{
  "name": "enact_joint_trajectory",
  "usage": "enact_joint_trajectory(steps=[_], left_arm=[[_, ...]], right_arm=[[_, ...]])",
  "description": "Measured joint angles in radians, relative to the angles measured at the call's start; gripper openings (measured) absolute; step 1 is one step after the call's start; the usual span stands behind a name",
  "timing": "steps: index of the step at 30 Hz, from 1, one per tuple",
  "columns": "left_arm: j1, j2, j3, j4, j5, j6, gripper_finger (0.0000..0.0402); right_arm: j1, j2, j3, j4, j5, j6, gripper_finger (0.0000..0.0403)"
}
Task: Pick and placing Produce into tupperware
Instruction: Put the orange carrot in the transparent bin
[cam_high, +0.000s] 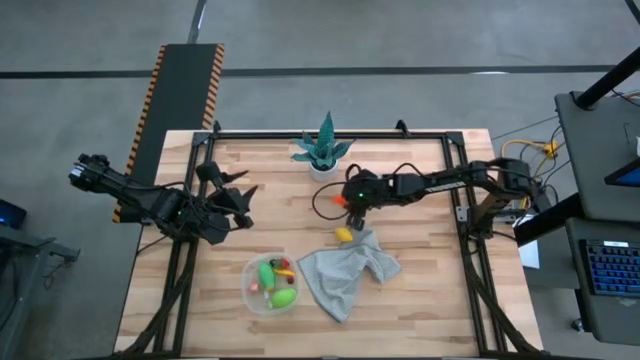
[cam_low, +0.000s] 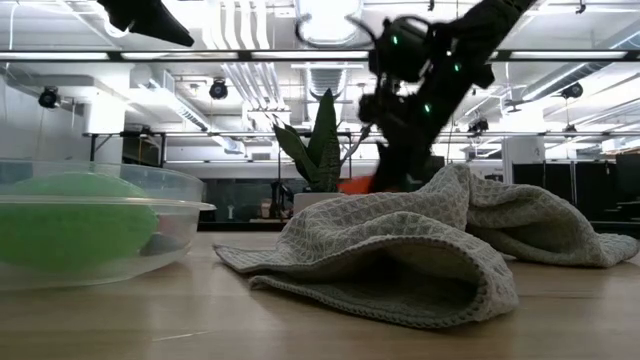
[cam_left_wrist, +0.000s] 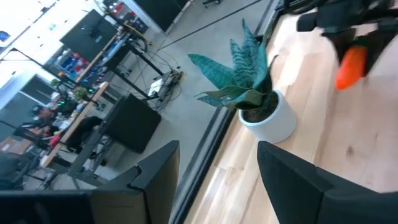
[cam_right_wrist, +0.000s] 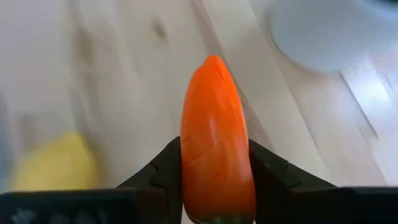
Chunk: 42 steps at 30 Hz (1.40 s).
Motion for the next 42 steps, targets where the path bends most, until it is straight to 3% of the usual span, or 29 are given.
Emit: enact_joint_trajectory(steps=[7,16,30,42], left_arm=[[0.000,-0.002,0.000,-0.003,-0.044,0.001,0.0201],[0.000,-0.042,0.000,-0.003,-0.048,0.005,0.0201],[0.000,-0.063,0.000,-0.001,-0.048,0.000,0.0201],[0.000,-0.069,0.000,-0.004,-0.050,0.031,0.0201]], right_arm=[[0.099,-0.009,0.128,0.008,-0.021,-0.064,0.0120],[0.238,0.070,0.317,0.011,-0.017,-0.128,0.0120],[0.346,0.426,0.689,-0.003,-0.017,-0.079,0.0120],[0.411,0.664,1.111,-0.263,0.010,0.107,0.0120]])
